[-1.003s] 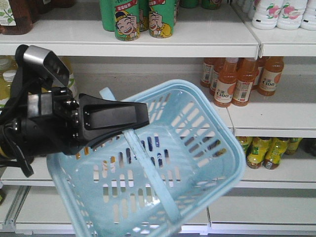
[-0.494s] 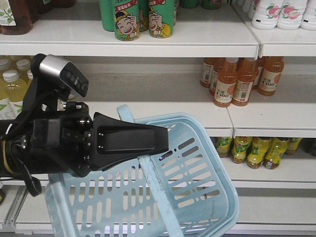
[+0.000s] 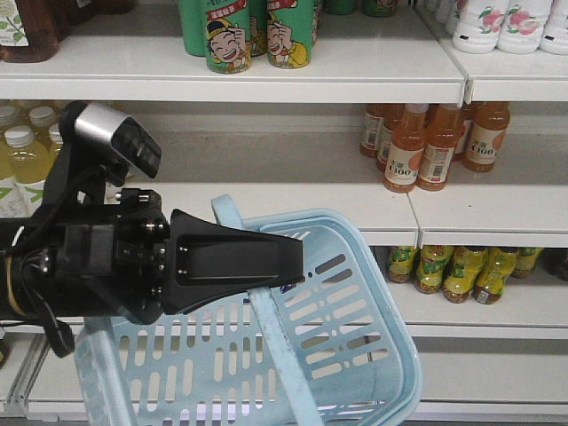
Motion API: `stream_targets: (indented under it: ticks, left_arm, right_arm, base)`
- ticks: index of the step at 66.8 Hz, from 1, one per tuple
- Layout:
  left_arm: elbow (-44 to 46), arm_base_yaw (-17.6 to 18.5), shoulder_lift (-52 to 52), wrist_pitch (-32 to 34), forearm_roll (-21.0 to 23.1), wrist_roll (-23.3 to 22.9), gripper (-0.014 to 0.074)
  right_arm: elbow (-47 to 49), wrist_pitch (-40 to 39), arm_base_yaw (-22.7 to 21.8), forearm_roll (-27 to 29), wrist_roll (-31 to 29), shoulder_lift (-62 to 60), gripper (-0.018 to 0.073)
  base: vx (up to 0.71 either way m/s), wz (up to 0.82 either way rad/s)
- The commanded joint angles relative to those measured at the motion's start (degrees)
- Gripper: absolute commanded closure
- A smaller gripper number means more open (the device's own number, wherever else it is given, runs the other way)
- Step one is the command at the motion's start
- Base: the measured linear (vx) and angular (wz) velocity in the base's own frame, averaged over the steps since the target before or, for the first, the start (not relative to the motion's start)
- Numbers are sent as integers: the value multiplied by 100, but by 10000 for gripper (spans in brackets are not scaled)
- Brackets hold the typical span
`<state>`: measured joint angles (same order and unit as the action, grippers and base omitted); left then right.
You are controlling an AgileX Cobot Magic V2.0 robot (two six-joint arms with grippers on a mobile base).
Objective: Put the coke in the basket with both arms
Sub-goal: 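Lift the basket off the shelf with the left gripper and pull back, then turn the base away from the shelf holding the basket in the left gripper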
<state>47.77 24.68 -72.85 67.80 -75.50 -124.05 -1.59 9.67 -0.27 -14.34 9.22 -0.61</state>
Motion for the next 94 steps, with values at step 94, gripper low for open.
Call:
stream_targets:
  ticks: [94]
  left_arm:
    - [142,40,193,1095,487,12,602]
  right_arm:
    - [-39,-389,-29,-66,-61,-72,564]
  base:
    - [-5,-40]
